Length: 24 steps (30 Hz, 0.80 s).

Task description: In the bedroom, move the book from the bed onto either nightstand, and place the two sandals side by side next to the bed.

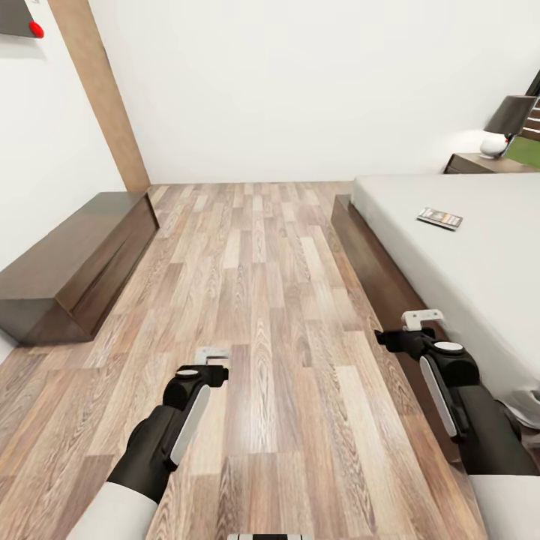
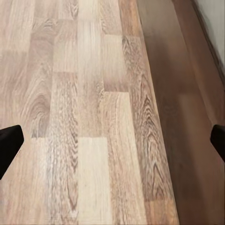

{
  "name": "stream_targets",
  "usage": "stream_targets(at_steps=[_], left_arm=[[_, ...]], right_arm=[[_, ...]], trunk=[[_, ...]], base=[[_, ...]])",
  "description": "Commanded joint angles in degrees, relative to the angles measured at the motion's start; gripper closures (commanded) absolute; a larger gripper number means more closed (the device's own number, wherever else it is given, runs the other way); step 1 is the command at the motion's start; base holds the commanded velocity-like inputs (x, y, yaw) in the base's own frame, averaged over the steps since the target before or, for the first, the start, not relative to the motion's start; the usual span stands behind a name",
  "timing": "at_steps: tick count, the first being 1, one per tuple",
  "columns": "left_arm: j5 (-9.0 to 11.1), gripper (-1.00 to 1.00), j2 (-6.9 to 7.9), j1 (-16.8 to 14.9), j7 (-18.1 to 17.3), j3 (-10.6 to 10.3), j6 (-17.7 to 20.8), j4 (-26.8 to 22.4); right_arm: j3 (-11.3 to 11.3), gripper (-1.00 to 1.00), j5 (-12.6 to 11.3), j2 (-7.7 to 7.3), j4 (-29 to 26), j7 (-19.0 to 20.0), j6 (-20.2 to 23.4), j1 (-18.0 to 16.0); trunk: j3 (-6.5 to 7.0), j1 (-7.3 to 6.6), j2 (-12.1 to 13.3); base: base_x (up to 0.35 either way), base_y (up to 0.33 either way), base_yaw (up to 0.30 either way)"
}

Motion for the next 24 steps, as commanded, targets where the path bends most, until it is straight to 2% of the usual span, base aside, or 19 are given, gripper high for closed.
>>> stream_targets(at_steps=[1,3,5,8,11,24], left_arm=[[1.01,-1.0,-0.01,-0.03,0.77,-0.1,0.18,-0.08],[3.87,-1.0,-0.03,-0.03,1.04,-0.19,0.24,-0.36],[5.92,-1.0,-0.03,-0.03,1.14,-0.39,0.29,-0.63],[7.76,-1.0,-0.04,-0.02,1.28,-1.66,0.43,-1.0],[8.7,-1.0,0.12,-0.02,1.33,-2.7,0.52,-2.43],[9.32,-1.0,-0.18,-0.02,1.65,-2.92,0.63,-3.56]], right_arm=[[-0.05,-1.0,-0.06,-0.01,-0.04,0.24,0.3,-0.03],[-0.06,-1.0,-0.2,-0.03,-0.09,0.26,0.51,-0.03],[-0.08,-1.0,-0.25,-0.03,-0.12,0.27,0.6,-0.03],[-0.1,-1.0,-0.28,-0.03,-0.17,0.28,0.66,-0.03],[-0.12,-1.0,-0.3,-0.04,-0.29,0.28,0.73,-0.03],[-0.13,-1.0,-0.3,-0.04,-0.41,0.28,1.12,-0.03]], trunk=[[-0.05,0.03,-0.02],[-0.05,0.03,-0.02],[0.13,-0.19,0.38],[0.67,-0.85,1.59],[0.67,-0.85,1.59],[3.0,-3.71,6.8]], base=[[0.323,0.002,0.0],[0.194,0.001,0.0],[0.099,0.0,0.0],[0.038,0.0,0.0],[0.012,0.0,0.0],[0.001,0.0,0.0]])
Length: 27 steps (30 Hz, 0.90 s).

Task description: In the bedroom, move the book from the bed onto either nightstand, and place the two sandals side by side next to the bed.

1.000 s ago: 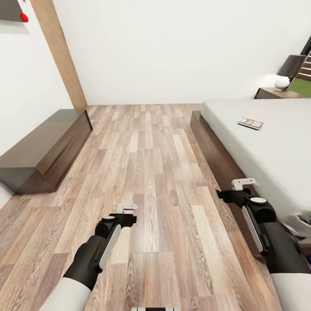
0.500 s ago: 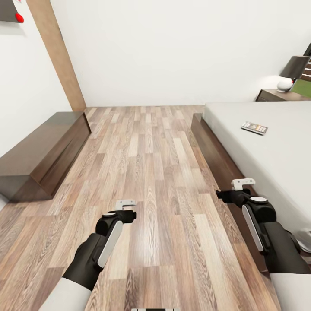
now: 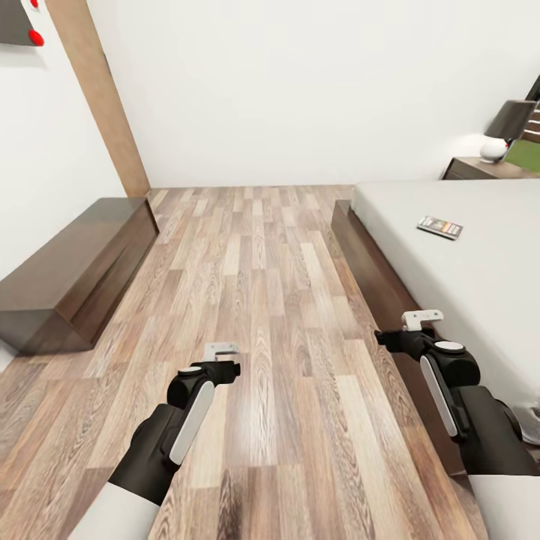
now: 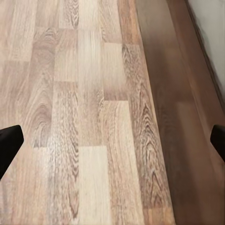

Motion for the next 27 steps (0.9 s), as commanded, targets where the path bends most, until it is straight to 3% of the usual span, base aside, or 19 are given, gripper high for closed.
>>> stream_targets(at_steps=[1,8,13,27], left_arm=[[0.61,-1.0,0.02,-0.03,0.56,0.01,0.13,-0.04],[3.72,-1.0,0.11,-0.03,0.55,-0.1,1.7,0.05],[3.99,-1.0,0.22,-0.03,0.56,-0.46,2.15,-0.23],[3.79,-1.0,0.34,-0.03,0.64,-0.57,2.23,-0.29]], right_arm=[[-0.05,-1.0,0.0,-0.01,-0.06,0.23,0.27,-0.03],[-0.05,-1.0,0.0,-0.01,-0.06,0.23,0.27,-0.03],[-0.05,-1.0,0.0,-0.01,-0.09,0.23,0.27,-0.03],[-0.05,-1.0,0.0,0.02,-0.15,0.23,0.27,-0.03]], trunk=[[0.14,-0.23,0.4],[1.4,-1.77,3.21],[2.29,-2.87,5.21],[4.81,-5.94,10.83]], base=[[0.0,0.0,0.0],[0.001,0.0,0.0],[0.169,0.0,0.0],[0.323,0.0,0.0]])
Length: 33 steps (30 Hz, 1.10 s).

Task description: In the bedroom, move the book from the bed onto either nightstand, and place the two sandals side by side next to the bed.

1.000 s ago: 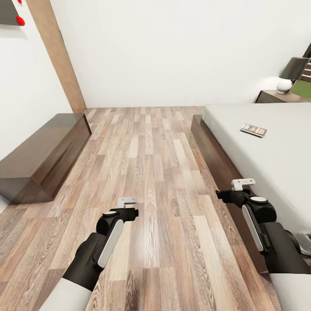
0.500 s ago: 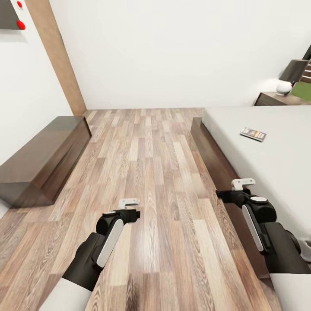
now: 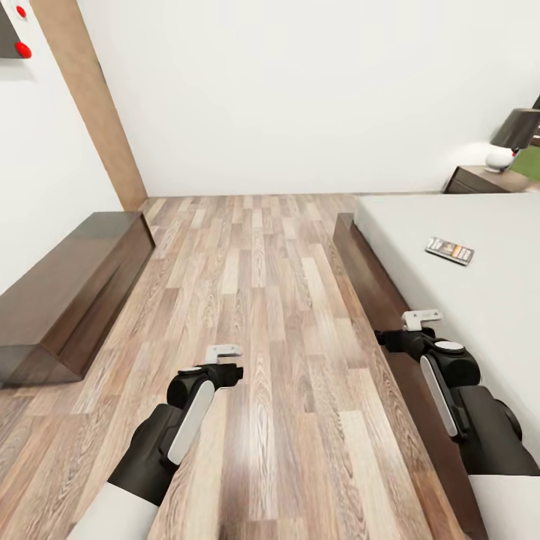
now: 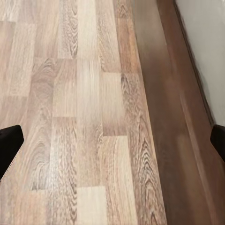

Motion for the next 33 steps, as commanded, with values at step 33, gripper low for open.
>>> stream_targets(at_steps=[33], left_arm=[[1.54,-1.0,-0.15,-0.04,5.95,-0.23,0.06,0.54]], right_arm=[[-0.02,-1.0,0.03,-0.03,-0.15,0.23,0.28,-0.03]], trunk=[[6.46,-7.22,13.23]], base=[[0.338,0.0,-0.192]])
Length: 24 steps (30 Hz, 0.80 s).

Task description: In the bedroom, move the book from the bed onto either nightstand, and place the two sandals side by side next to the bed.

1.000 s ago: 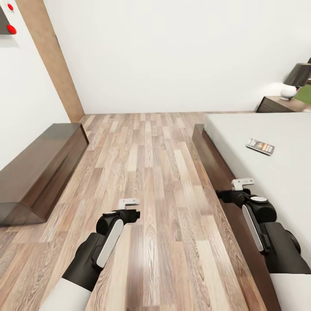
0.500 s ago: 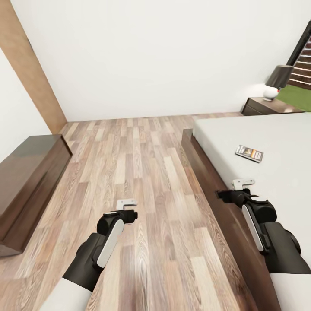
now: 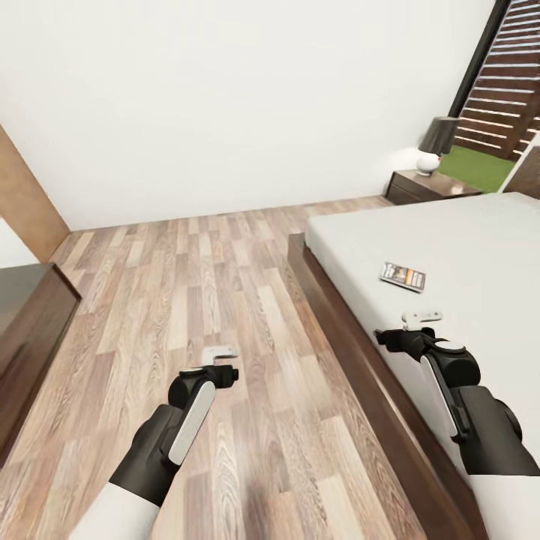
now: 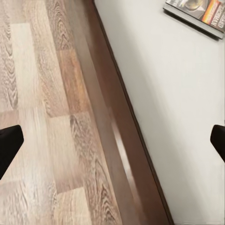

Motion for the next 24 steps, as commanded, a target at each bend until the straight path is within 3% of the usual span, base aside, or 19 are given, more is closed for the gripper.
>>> stream_targets(at_steps=[1,11,24], left_arm=[[0.61,-1.0,0.01,-0.04,0.58,-0.06,0.11,-0.05],[0.72,-1.0,0.05,-0.04,0.52,-0.03,0.11,-0.03],[0.93,-1.0,0.08,-0.04,0.08,0.03,0.11,-0.03]], right_arm=[[-0.06,-1.0,0.01,-0.01,-0.06,0.23,0.27,-0.03],[-0.08,-1.0,0.05,-0.01,-0.06,0.21,0.28,-0.03],[-0.06,-1.0,0.06,-0.01,-0.04,0.2,0.26,-0.03]], trunk=[[0.15,-0.19,0.4],[1.96,-2.39,4.41],[4.29,-5.25,9.62]], base=[[0.338,0.0,-0.082],[0.337,-0.044,-0.05],[0.337,-0.027,-0.262]])
